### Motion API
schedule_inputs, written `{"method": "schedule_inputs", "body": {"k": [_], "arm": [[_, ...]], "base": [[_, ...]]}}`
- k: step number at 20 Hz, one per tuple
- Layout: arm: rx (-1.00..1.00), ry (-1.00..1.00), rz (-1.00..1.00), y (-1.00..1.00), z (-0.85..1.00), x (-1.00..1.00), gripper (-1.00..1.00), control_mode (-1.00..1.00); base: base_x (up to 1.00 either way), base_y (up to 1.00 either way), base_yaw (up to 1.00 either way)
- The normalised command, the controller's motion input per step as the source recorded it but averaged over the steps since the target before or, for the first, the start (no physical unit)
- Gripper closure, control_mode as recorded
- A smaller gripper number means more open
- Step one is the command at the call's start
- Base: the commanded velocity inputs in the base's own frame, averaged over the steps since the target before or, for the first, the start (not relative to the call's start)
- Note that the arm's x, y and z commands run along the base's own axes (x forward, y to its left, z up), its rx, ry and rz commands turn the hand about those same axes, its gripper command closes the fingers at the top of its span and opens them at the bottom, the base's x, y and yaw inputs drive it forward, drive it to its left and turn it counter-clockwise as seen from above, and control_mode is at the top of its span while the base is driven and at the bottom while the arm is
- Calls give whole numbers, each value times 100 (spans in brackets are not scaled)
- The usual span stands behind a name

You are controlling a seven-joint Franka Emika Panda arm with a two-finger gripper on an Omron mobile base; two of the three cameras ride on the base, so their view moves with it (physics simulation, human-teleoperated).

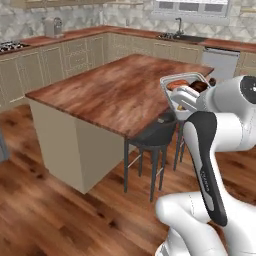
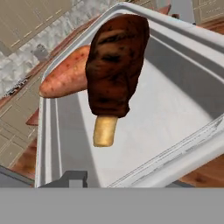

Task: Place the tupperware containing the steak and sweet potato meal in the microwave. Close the microwave door and press the start button to reheat the meal.

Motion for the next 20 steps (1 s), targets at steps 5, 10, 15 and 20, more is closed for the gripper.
{"method": "schedule_inputs", "body": {"k": [5, 10, 15, 20], "arm": [[0, 0, 0, 0, 0, 0, 100, 100], [0, 0, 0, 0, 0, 0, 100, 100], [0, 0, 0, 0, 0, 0, 100, 100], [0, 0, 0, 0, 0, 0, 100, 100]], "base": [[43, -58, -57], [57, -60, -56], [84, -58, -49], [100, -51, -33]]}}
